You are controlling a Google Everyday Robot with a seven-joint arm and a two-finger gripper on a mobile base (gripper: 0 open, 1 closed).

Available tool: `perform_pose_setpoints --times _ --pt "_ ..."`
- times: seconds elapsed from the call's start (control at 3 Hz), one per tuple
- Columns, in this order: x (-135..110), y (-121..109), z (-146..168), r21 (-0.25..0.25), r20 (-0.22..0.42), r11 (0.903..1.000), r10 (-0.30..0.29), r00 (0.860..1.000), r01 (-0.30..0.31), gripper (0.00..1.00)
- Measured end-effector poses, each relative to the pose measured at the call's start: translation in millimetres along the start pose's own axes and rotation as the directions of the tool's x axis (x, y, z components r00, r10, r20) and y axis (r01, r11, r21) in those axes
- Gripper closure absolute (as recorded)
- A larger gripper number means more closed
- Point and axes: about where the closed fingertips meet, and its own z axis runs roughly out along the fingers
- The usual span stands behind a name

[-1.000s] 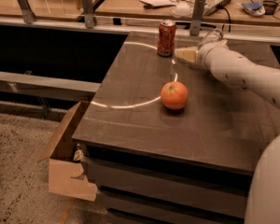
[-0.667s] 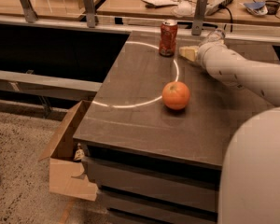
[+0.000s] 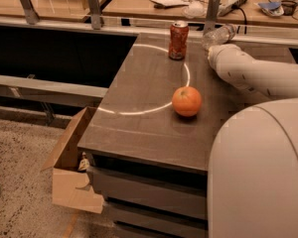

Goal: Move water bottle near orange

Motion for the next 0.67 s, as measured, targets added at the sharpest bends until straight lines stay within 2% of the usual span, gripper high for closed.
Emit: perform_pose_setpoints --times 0.33,0.67 --pt "-8.0 -8.1 -5.4 0.004 0.016 0.9996 -0.029 0.999 0.029 1.0" --pt "-11.5 -11.2 -8.3 0.003 0.024 0.9994 -0.034 0.999 0.034 1.0"
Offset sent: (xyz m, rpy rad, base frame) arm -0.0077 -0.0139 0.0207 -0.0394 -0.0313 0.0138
